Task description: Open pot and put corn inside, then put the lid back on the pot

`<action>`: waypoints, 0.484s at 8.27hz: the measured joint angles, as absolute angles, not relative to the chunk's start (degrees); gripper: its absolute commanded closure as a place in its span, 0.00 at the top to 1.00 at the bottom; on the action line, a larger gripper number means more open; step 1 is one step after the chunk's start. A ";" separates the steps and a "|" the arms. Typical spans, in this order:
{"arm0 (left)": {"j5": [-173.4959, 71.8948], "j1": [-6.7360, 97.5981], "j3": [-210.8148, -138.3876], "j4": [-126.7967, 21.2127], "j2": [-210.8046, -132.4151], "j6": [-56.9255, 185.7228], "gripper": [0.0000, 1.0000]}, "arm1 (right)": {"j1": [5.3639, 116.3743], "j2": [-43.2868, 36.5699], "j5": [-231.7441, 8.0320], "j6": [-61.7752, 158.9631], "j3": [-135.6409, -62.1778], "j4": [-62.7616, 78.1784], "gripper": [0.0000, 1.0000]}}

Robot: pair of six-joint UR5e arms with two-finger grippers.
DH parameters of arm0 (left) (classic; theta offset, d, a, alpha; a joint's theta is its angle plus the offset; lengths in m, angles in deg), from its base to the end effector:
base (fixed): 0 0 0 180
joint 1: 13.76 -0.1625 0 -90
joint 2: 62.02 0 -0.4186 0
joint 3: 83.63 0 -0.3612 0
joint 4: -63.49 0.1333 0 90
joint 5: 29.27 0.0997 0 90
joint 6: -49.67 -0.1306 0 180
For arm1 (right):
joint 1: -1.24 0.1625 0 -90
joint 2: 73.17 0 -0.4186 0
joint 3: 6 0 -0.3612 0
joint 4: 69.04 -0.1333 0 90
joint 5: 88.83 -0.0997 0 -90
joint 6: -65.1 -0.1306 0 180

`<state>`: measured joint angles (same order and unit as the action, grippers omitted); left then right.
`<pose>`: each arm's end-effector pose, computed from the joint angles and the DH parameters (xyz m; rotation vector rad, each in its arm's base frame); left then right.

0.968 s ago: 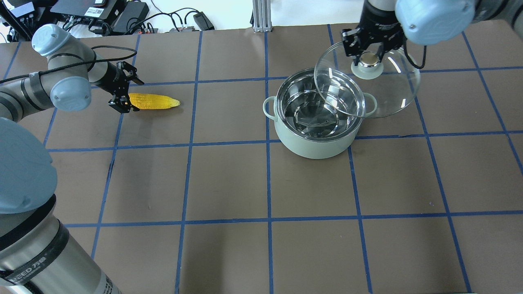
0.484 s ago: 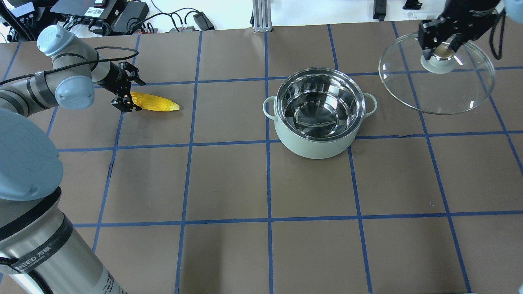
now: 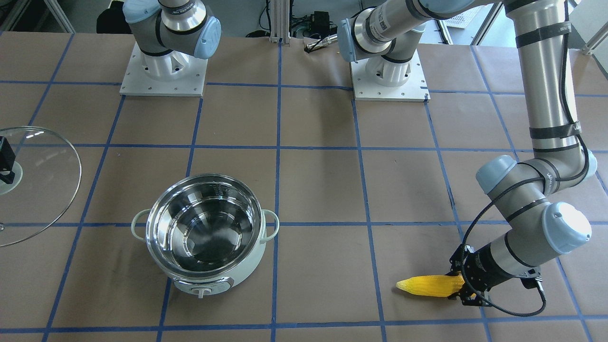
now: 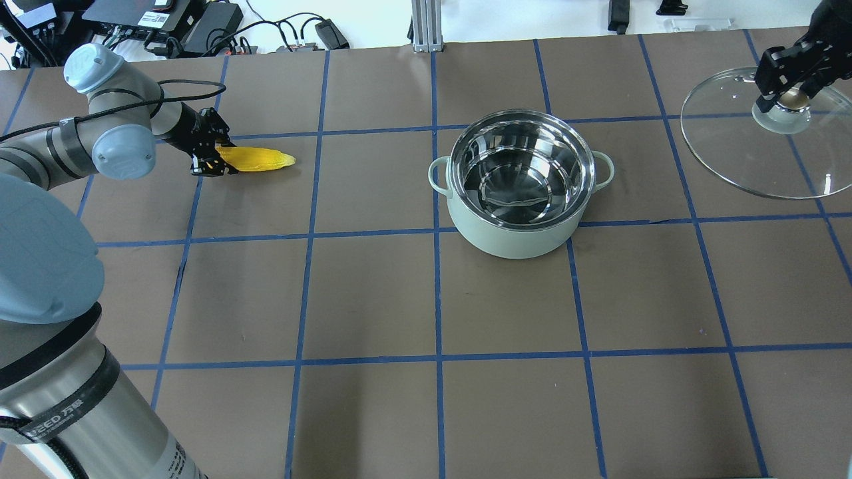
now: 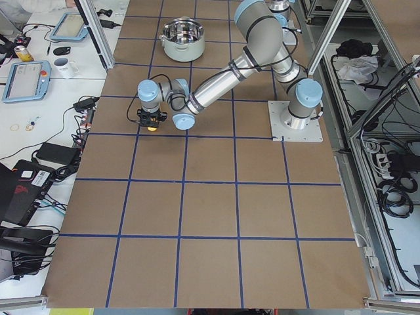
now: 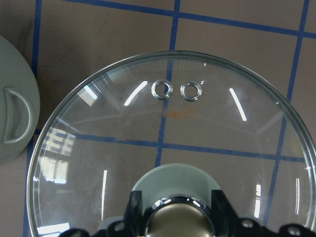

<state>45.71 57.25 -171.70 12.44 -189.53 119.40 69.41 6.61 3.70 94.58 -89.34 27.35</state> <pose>0.0553 -0.6743 0.1643 2.0045 -2.0658 -0.0861 -0.0827 -0.5494 0.4266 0.2038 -3.0734 0.0391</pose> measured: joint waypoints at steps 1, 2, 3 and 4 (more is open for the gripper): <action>45.69 57.30 -171.70 12.17 -189.10 119.68 0.00 | 69.03 6.58 3.66 95.31 -89.44 27.28 0.14; 45.69 57.42 -171.70 11.58 -188.37 119.87 0.00 | 68.86 6.52 3.64 95.59 -89.47 27.24 0.14; 45.66 57.71 -171.70 10.42 -187.05 120.36 0.00 | 68.84 6.49 3.69 95.71 -89.48 27.22 0.16; 45.48 58.50 -171.69 8.35 -184.78 121.58 0.00 | 68.83 6.41 3.91 95.82 -89.49 27.21 0.17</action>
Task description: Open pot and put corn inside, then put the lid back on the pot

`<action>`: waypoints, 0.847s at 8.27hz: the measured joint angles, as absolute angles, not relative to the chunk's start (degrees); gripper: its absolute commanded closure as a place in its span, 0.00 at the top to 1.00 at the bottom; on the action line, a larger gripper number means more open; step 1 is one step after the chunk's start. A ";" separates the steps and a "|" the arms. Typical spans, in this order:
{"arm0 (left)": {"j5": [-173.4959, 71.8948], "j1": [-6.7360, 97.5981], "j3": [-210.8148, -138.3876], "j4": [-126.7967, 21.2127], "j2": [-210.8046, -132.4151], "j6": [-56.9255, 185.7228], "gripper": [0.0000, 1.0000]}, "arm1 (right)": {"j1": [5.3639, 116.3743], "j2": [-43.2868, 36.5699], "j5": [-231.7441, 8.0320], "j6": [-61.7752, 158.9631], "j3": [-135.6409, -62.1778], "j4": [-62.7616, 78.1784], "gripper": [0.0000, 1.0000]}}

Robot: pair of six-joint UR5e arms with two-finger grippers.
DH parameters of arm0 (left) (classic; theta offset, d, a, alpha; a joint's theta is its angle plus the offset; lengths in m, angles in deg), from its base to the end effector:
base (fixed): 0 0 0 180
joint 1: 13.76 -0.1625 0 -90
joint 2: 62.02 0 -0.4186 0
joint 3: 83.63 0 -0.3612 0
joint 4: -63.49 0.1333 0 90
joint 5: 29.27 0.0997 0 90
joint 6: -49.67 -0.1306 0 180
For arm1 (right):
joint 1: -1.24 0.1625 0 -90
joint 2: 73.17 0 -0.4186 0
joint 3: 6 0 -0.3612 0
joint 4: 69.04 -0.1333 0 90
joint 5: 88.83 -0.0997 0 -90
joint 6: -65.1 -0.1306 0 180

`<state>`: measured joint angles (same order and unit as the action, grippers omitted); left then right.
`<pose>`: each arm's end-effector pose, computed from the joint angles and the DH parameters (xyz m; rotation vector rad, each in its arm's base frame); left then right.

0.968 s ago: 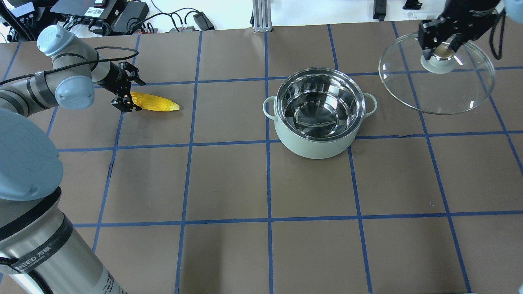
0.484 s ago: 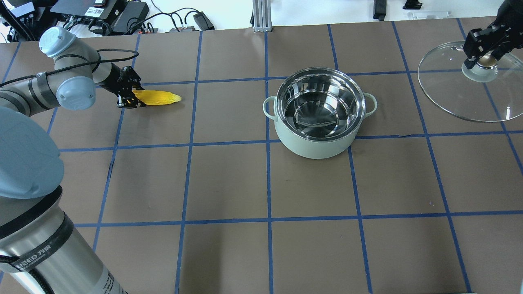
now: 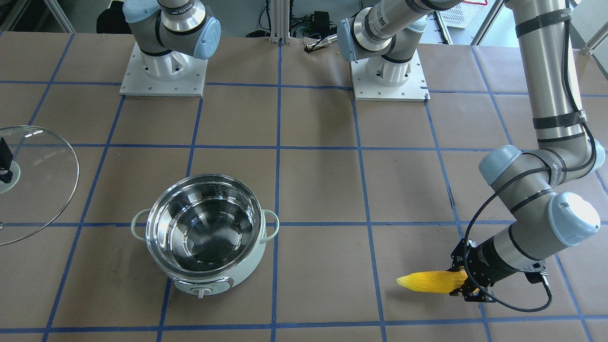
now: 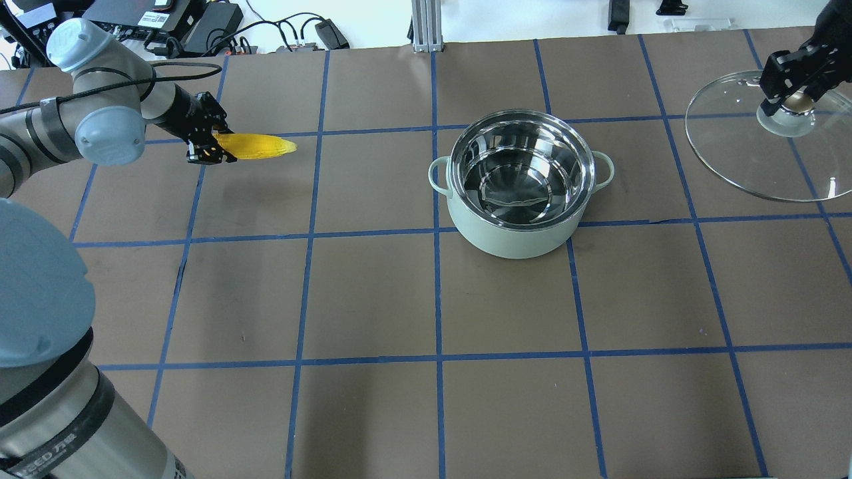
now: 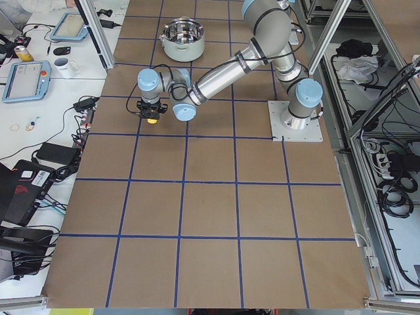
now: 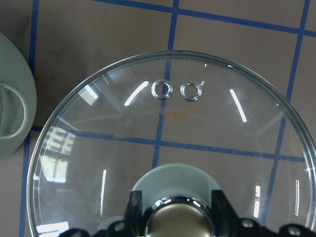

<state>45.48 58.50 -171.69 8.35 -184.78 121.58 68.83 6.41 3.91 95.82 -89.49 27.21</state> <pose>0.0369 -0.6654 0.2108 2.0147 -2.0462 -0.0849 -0.0888 -0.5486 0.4233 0.2217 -3.0725 0.0233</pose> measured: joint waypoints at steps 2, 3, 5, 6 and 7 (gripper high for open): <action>43.21 61.97 -171.69 4.82 -179.62 126.68 0.00 | 68.78 6.16 4.36 95.95 -89.50 27.20 0.19; 42.55 64.64 -171.65 4.38 -177.59 129.35 0.00 | 68.79 6.03 4.48 96.04 -89.50 27.20 0.19; 42.51 70.02 -171.66 4.67 -174.10 131.99 0.00 | 68.81 5.99 4.58 96.01 -89.50 27.20 0.20; 42.52 72.53 -171.71 4.85 -172.71 134.36 0.00 | 68.82 5.97 4.59 95.97 -89.50 27.20 0.20; 42.68 75.70 -171.71 5.02 -171.47 136.60 0.00 | 68.82 5.96 4.59 95.95 -89.50 27.20 0.19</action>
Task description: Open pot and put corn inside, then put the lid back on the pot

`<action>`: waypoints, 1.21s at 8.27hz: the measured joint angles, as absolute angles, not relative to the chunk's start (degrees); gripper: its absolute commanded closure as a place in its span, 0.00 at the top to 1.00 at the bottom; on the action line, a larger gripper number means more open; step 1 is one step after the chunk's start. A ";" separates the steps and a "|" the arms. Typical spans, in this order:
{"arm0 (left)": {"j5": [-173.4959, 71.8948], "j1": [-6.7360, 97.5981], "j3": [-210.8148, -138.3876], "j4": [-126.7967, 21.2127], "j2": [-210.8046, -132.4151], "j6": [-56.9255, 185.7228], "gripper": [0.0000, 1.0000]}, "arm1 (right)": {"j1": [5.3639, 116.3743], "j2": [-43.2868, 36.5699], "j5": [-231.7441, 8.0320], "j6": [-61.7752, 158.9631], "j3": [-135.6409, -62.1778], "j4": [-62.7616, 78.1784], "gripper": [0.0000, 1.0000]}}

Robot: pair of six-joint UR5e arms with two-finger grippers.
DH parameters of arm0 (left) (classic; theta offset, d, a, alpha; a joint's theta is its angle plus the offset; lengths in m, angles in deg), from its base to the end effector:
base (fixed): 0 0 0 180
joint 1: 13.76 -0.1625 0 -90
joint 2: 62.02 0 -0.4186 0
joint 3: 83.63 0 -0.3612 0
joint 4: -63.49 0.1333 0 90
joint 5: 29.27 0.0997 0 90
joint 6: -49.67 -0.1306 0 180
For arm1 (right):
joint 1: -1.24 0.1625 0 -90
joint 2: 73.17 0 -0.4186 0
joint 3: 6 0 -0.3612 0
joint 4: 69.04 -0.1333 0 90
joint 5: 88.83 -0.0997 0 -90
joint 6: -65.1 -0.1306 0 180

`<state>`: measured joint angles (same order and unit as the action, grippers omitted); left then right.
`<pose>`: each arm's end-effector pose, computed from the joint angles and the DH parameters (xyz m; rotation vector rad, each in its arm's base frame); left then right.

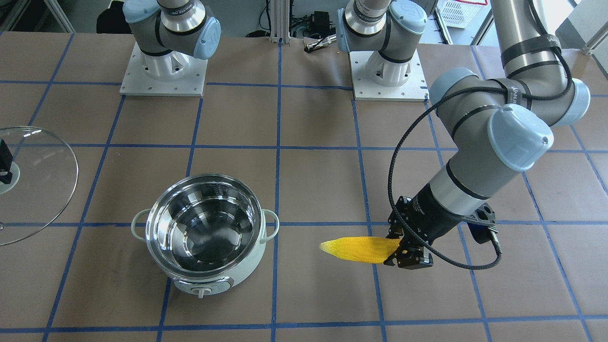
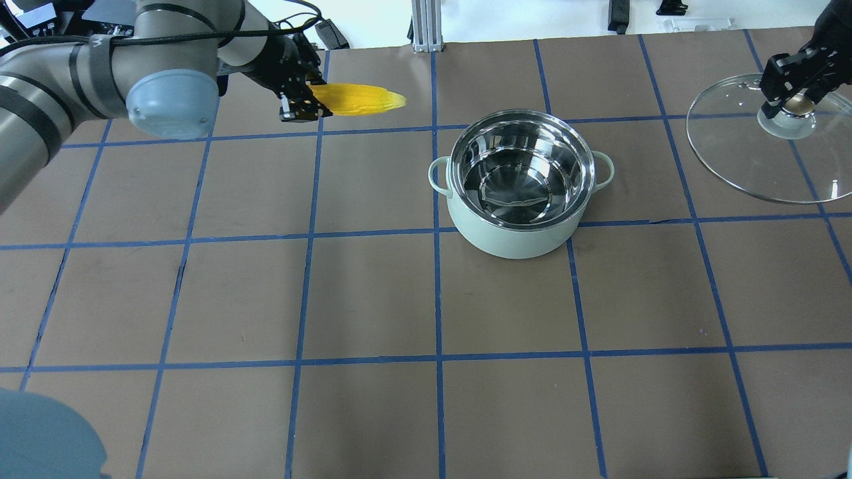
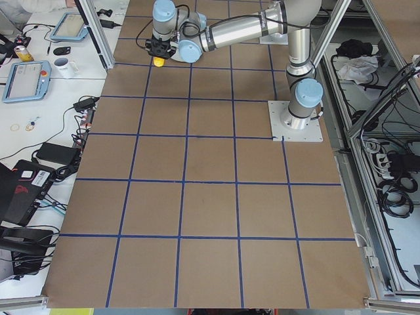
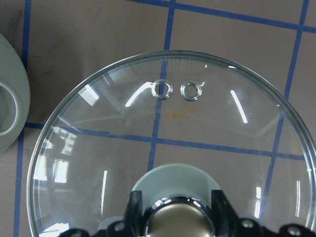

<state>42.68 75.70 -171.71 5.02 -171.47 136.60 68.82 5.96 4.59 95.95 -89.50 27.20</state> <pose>-0.1680 -0.6122 0.3521 1.8598 -2.0213 -0.0527 -0.0911 -0.5498 0.4190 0.2244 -3.0654 0.0037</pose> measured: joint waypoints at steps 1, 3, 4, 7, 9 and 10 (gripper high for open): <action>43.20 79.26 -171.71 5.85 -170.85 138.89 0.00 | 68.83 5.99 4.59 95.90 -89.50 27.17 0.19; 43.57 86.41 -171.76 11.36 -171.78 143.83 0.00 | 68.95 6.08 4.53 95.81 -89.50 27.19 0.19; 43.57 89.40 -171.77 13.53 -172.55 145.02 0.00 | 68.98 6.07 4.51 95.83 -89.50 27.19 0.19; 43.39 95.38 -171.79 16.27 -174.53 147.39 0.00 | 69.00 6.17 4.39 95.86 -89.50 27.12 0.19; 43.43 97.91 -171.79 18.09 -176.80 148.62 0.00 | 69.00 6.20 4.30 95.83 -89.50 27.12 0.19; 43.39 98.58 -171.81 18.70 -177.86 149.21 0.00 | 69.00 6.19 4.25 95.83 -89.49 27.09 0.19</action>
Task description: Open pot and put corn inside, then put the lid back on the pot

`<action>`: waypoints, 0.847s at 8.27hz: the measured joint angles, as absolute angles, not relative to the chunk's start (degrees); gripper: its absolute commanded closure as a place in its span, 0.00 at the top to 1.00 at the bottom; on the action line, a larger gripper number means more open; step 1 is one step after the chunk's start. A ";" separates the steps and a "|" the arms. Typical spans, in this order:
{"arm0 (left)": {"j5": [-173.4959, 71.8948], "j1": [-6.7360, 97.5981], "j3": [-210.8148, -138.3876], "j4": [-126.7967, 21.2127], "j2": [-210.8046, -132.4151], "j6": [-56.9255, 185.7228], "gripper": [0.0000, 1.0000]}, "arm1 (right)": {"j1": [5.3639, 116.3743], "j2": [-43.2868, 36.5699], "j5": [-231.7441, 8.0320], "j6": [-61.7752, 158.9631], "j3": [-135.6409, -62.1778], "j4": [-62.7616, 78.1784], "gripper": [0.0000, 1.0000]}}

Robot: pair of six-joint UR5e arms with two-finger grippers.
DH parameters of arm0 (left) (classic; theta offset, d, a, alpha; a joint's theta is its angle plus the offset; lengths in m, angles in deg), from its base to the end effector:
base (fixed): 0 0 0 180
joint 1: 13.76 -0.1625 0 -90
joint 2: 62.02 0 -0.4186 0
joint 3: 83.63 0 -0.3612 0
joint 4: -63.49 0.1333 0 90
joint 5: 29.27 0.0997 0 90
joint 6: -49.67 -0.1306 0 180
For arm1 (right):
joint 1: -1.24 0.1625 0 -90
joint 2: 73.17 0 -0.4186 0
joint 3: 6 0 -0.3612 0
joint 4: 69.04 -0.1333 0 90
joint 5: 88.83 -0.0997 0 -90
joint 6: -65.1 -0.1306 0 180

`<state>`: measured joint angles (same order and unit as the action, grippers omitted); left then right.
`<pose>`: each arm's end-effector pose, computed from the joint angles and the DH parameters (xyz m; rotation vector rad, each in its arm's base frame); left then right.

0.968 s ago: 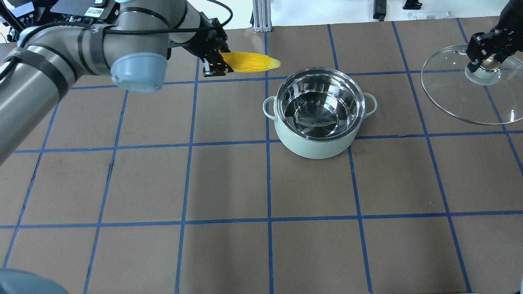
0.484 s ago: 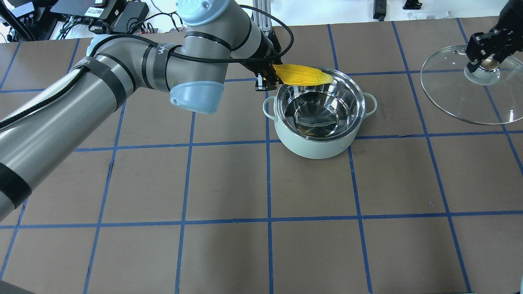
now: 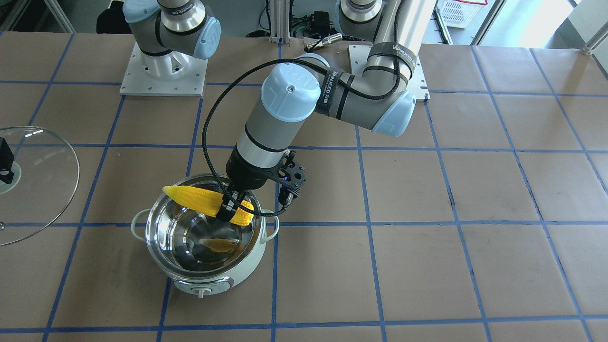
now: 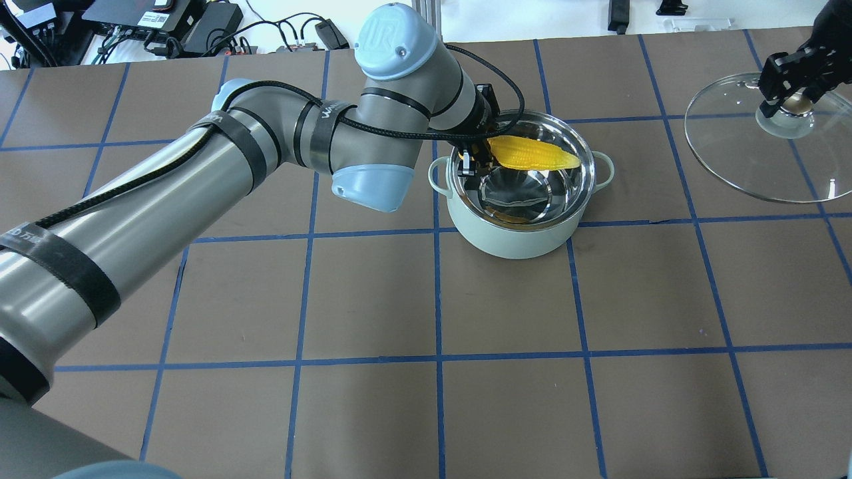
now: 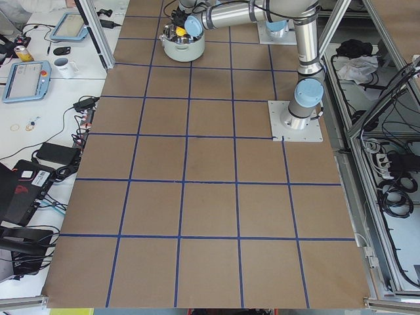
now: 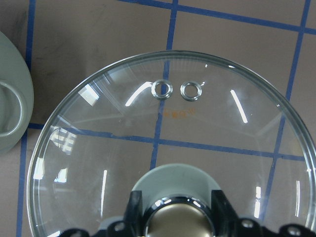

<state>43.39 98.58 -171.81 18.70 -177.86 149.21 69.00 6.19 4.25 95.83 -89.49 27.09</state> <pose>-0.4065 -0.5361 0.3120 1.6076 -2.1359 -0.1134 -0.0882 -0.5492 0.4210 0.2264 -3.0696 0.0112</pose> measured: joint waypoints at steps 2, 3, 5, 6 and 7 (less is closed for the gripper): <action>43.35 99.34 -172.10 19.12 -179.41 149.23 0.33 | 69.00 6.20 4.11 95.85 -89.47 26.95 0.19; 43.38 99.49 -172.12 19.24 -180.33 149.16 0.79 | 69.00 6.17 4.07 95.85 -89.48 26.94 0.19; 43.45 99.58 -172.01 19.36 -180.85 149.49 0.90 | 69.00 6.13 3.93 95.83 -89.50 26.91 0.18; 43.48 99.63 -171.89 19.41 -180.45 149.61 0.96 | 69.00 6.16 3.87 95.84 -89.50 26.89 0.18; 43.51 99.79 -171.83 19.51 -179.89 149.77 0.96 | 69.00 6.23 3.81 95.84 -89.49 26.87 0.18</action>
<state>43.51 99.79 -171.83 19.51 -179.89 149.77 69.00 6.23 3.81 95.84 -89.49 26.87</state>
